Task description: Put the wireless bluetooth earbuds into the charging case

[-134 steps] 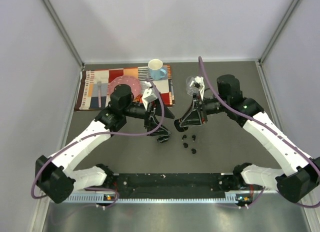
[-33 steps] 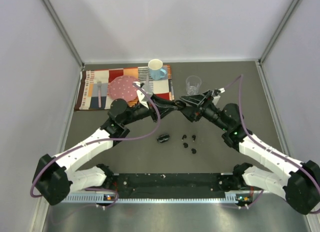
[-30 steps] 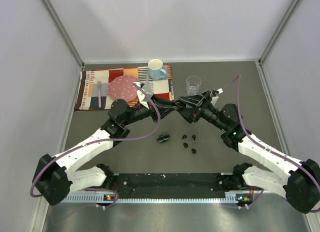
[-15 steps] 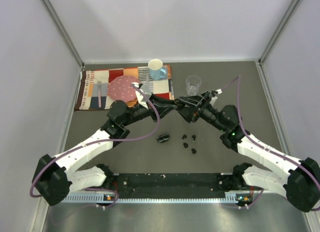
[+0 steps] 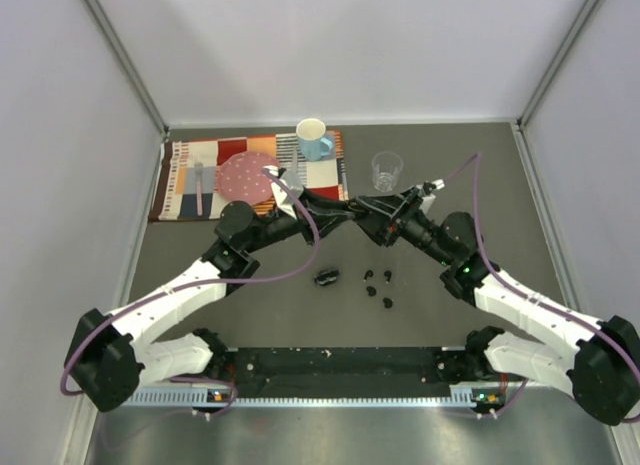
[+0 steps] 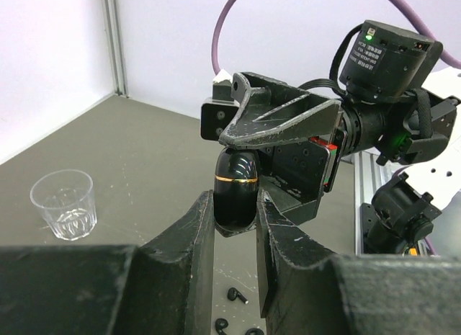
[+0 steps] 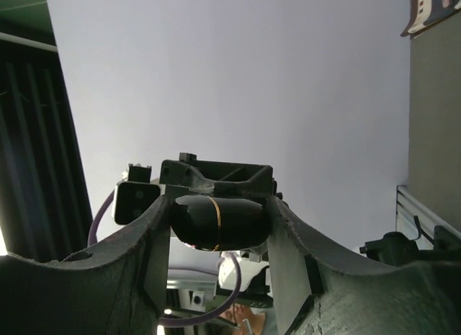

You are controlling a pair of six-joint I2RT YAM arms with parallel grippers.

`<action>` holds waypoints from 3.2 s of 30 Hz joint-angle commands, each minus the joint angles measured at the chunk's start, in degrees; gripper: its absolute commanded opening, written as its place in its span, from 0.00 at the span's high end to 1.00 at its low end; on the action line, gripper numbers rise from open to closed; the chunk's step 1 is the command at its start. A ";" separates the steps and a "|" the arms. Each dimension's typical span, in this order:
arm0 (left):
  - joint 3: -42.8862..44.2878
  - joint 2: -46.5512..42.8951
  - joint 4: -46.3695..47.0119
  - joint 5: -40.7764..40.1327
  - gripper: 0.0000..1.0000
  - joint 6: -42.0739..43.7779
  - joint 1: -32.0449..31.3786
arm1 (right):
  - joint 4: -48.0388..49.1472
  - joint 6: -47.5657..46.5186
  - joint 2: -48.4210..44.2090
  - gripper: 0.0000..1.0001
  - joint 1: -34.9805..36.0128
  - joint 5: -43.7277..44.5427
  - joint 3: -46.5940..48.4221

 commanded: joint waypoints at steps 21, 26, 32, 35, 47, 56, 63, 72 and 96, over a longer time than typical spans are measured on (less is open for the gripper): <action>4.80 3.88 -3.31 7.21 0.66 -0.57 -0.44 | -9.47 -11.35 0.23 1.00 0.39 -4.49 8.33; 5.41 4.68 -2.69 6.77 0.82 -1.19 -0.53 | -9.38 -11.53 0.14 1.00 0.39 -4.66 8.06; 4.54 4.68 -2.43 5.98 1.00 -1.19 -0.53 | -14.73 -17.58 -0.73 0.60 0.30 -5.89 9.82; -0.02 2.84 3.88 4.05 1.00 -2.42 -0.53 | -26.22 -26.97 -2.75 0.19 -0.66 -4.84 13.15; -20.68 -11.14 24.81 -8.87 1.00 -2.77 -0.09 | -56.03 -68.56 -6.63 0.12 -1.82 -9.75 26.51; -21.57 -10.36 27.28 -5.10 1.00 -4.00 -0.09 | -59.04 -74.81 -2.76 0.17 1.52 -13.80 31.43; -20.60 -9.56 25.08 -2.55 1.00 -2.60 -0.09 | -57.11 -73.85 -0.39 0.18 3.99 -13.02 32.76; -18.40 -6.40 26.31 5.88 1.00 -2.77 -0.18 | -55.53 -72.62 1.99 0.19 4.60 -10.12 33.37; -17.17 -4.46 28.33 3.43 1.00 -5.05 -0.18 | -53.41 -73.32 1.64 0.23 6.19 -11.34 30.12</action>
